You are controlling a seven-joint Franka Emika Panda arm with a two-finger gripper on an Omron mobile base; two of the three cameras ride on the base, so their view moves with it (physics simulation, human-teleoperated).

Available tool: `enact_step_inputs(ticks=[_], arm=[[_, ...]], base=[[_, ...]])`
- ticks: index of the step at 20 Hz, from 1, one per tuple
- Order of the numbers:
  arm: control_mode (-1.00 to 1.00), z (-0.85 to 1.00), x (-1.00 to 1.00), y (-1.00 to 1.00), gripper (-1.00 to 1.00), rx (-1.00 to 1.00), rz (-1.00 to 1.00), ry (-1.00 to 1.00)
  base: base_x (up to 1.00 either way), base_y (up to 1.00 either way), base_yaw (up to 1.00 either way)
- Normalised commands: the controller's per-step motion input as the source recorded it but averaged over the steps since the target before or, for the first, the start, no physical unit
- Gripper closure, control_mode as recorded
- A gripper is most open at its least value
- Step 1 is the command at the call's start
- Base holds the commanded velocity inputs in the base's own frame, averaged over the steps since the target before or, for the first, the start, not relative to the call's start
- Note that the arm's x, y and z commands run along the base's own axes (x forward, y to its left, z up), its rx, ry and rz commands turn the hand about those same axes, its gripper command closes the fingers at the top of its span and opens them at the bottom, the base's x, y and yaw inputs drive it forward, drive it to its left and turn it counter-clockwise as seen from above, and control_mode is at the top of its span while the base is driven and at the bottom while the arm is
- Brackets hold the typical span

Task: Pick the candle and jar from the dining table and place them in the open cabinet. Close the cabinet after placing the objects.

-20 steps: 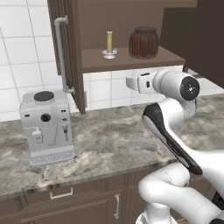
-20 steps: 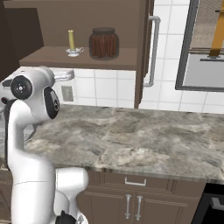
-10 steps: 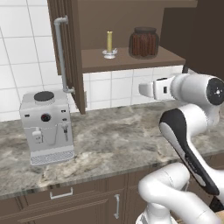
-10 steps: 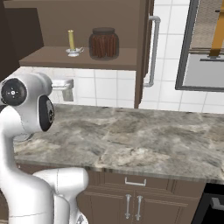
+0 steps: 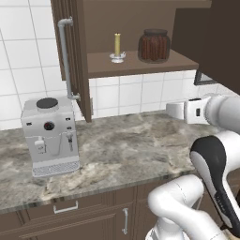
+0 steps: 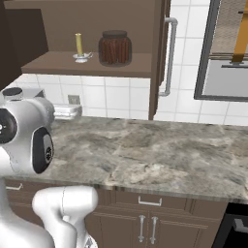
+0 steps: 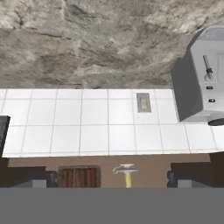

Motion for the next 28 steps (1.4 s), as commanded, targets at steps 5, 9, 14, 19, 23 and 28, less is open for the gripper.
enact_step_inputs(ticks=[5,9,14,19,23,28], arm=[[-1.0,-0.14,-0.49,-0.31,-1.0,0.15,-0.13,0.01],[-1.0,-0.02,-0.5,-0.34,-1.0,0.16,-0.13,0.0],[-1.0,0.0,-0.64,-0.34,-1.0,0.09,-0.1,0.0],[-1.0,0.0,-0.47,-0.48,-1.0,0.13,-0.08,-0.03],[-1.0,0.0,-0.39,-0.56,-1.0,0.22,-0.1,-0.02],[-1.0,0.0,-0.29,-0.52,-1.0,0.23,-0.05,-0.09]], base=[[0.0,0.0,0.0],[0.0,0.0,0.0],[0.0,0.0,0.0],[0.0,0.0,0.0],[0.0,0.0,0.0],[0.0,0.0,0.0]])
